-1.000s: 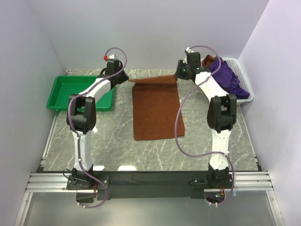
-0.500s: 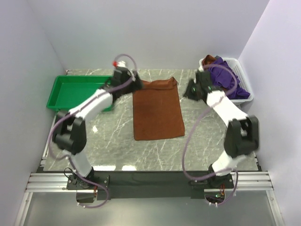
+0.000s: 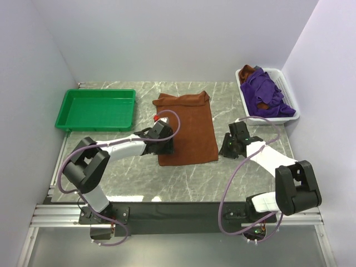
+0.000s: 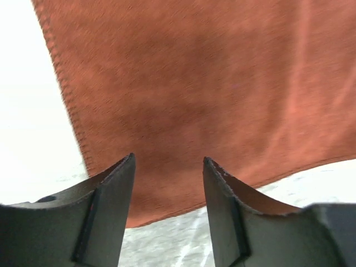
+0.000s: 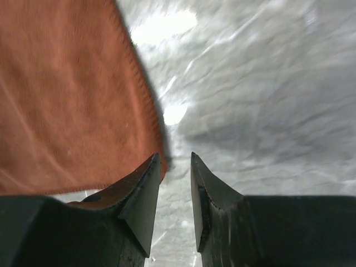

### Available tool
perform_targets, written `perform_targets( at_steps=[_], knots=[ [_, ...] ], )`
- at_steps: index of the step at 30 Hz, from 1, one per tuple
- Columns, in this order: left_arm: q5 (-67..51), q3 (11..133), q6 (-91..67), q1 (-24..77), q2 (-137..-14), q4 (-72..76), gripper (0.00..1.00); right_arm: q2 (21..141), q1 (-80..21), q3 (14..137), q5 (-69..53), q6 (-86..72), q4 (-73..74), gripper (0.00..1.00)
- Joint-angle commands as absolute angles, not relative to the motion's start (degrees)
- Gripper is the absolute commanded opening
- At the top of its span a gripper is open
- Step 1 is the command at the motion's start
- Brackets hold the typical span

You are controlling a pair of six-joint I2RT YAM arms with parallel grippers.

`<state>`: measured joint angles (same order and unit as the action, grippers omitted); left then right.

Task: Fold and stack the towels
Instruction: Flatten out the crumpled towel

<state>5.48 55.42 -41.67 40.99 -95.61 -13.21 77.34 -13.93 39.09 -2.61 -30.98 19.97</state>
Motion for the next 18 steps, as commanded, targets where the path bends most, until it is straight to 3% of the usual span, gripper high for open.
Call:
perform_targets(
  at_steps=[1,13,18],
  knots=[
    [7.4,54.1,-43.1,41.6,-95.9,-10.6,0.56,76.8,-16.9,38.7,-2.1,-32.3,16.4,0.36],
    [9.1,47.8,-44.7,41.9,-94.8,-11.6,0.42,83.2,-23.1,41.0,6.0,-33.5,17.6,0.33],
    [10.0,47.1,-44.7,41.9,-94.7,-13.0,0.33,85.6,-27.2,45.0,11.9,-32.5,23.9,0.11]
  ],
)
